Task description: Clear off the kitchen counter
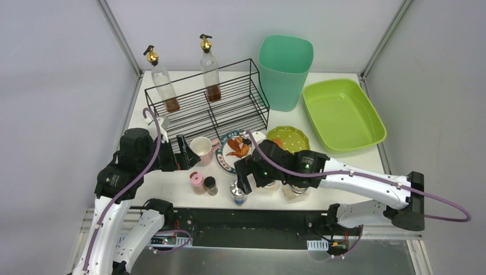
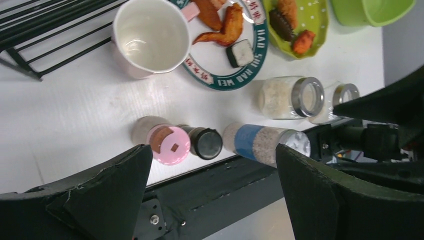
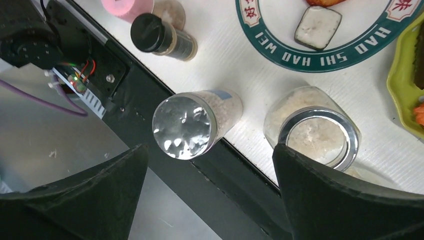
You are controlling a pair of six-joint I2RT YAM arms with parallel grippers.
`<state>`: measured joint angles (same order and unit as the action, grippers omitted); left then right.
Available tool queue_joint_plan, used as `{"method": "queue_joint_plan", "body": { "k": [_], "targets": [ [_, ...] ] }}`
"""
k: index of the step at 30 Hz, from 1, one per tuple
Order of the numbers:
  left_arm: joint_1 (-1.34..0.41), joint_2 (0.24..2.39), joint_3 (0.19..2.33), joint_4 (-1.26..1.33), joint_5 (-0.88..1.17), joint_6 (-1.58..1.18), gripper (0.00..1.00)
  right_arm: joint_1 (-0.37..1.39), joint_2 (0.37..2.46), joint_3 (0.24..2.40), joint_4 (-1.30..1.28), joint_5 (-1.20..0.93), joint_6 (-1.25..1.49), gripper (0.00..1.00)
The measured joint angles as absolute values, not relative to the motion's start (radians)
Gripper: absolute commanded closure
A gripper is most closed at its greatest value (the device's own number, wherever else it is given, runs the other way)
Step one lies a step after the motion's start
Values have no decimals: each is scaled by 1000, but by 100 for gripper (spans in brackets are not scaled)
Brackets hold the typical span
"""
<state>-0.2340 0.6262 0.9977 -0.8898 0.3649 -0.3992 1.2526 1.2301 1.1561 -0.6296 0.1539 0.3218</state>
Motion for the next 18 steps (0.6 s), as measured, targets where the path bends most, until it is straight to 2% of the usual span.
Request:
{"method": "queue_joint_plan", "body": {
  "k": [11, 18],
  "targets": [
    [-234, 510, 993, -932, 123, -403, 1, 1372, 1386, 1245, -633, 225, 306, 1],
    [-234, 491, 949, -918, 45, -422, 1, 1414, 1502, 1309, -669, 316, 313, 1]
  ]
}}
